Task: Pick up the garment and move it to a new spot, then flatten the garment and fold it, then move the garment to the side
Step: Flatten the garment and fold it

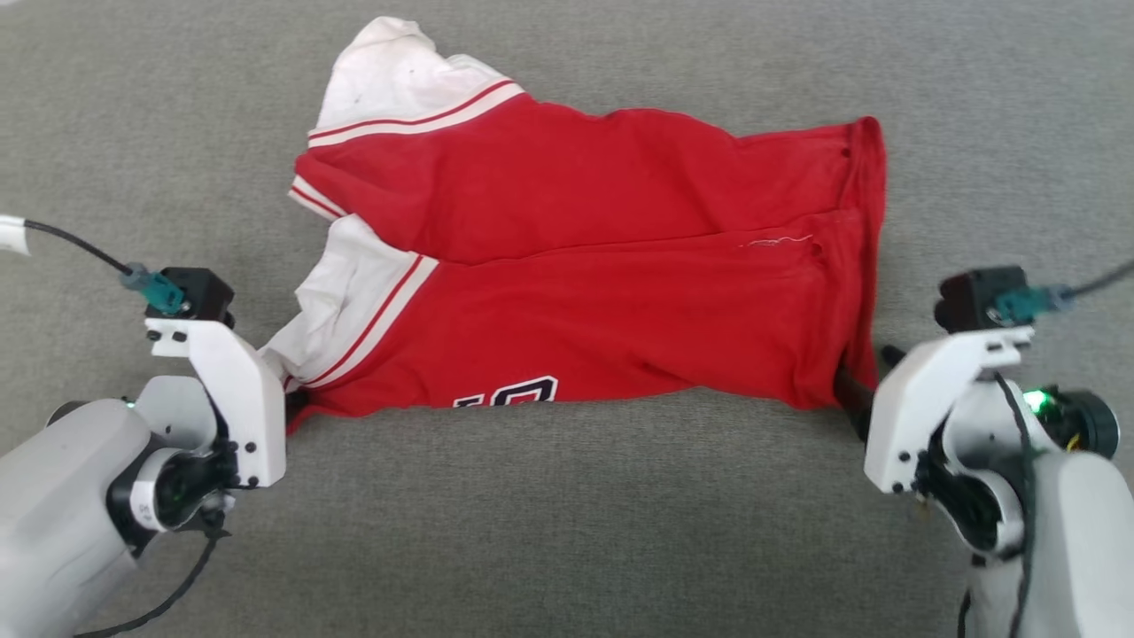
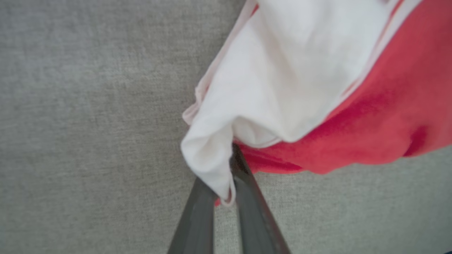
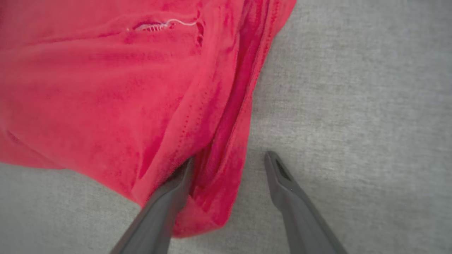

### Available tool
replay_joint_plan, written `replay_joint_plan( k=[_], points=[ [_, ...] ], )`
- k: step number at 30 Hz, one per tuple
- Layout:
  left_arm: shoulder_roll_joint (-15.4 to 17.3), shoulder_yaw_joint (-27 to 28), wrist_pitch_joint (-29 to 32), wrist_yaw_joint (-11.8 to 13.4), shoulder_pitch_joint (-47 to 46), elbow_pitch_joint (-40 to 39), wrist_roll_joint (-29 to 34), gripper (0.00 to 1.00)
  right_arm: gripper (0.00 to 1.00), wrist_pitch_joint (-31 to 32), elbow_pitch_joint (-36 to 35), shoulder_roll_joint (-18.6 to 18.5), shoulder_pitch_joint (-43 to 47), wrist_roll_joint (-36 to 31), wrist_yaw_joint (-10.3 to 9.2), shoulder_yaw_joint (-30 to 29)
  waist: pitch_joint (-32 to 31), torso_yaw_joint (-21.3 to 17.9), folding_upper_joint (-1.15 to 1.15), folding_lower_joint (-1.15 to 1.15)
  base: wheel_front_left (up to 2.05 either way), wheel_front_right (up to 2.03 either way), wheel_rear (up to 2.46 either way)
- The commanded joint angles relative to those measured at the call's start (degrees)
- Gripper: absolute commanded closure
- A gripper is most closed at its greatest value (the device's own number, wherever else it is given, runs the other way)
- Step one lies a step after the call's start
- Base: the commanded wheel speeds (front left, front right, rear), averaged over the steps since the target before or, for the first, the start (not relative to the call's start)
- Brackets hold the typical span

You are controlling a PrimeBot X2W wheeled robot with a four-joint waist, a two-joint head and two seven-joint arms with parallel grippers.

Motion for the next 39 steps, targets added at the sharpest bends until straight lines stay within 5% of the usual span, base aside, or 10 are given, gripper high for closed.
replay_joint_plan(
  k=[1, 5, 6, 7, 12, 21, 39],
  points=[
    [-1.7, -1.5, 0.5, -0.2, 1.3, 0.6, 0.3, 1.0, 0.0, 0.4, 0.7, 0.0, -0.6, -1.0, 0.0, 0.2, 0.1, 0.4, 0.0, 0.0, 0.0, 0.0, 0.0],
    [-3.3, -1.8, 0.2, -1.3, 0.4, 2.0, 0.9, 1.0, 0.0, 4.8, 7.6, 0.2, -2.7, -2.5, 0.0, 1.0, 0.3, 1.7, 0.0, 0.0, 0.0, 0.0, 0.0],
    [-3.5, -1.8, 0.2, -1.6, 0.3, 2.3, 1.0, 1.0, 0.42, 5.6, 8.7, 0.2, -2.9, -2.6, 0.0, 1.1, 0.3, 1.9, 0.0, 0.0, 0.0, 0.0, 0.0],
    [-3.8, -1.8, 0.0, -1.8, 0.0, 2.5, 1.2, 1.0, 1.0, 6.4, 9.6, 0.3, -3.1, -3.0, 0.0, 1.3, 0.3, 2.1, 0.0, 0.0, 0.0, 0.0, 0.0],
    [-4.2, -1.5, -0.8, -3.0, -0.6, 3.7, 1.5, 1.0, 1.0, 8.2, 10.4, 0.3, -4.6, -2.9, 0.0, 0.3, 0.1, 2.7, 0.0, 0.0, 0.0, 0.0, 0.0],
    [0.3, -0.9, 0.9, -2.6, -0.2, -0.9, 0.6, 1.0, 1.0, 12.6, 3.5, -2.2, -5.0, -0.3, -0.01, -1.3, -1.4, 2.9, 0.0, 0.0, 0.0, 0.0, 0.0],
    [10.7, -1.2, 4.9, 9.1, 5.7, -22.5, -2.9, 1.0, 1.0, 28.0, -14.1, -10.0, 5.9, 6.9, -0.01, -2.4, -2.7, 3.4, 0.0, 0.0, 0.0, 0.0, 0.0]
  ],
)
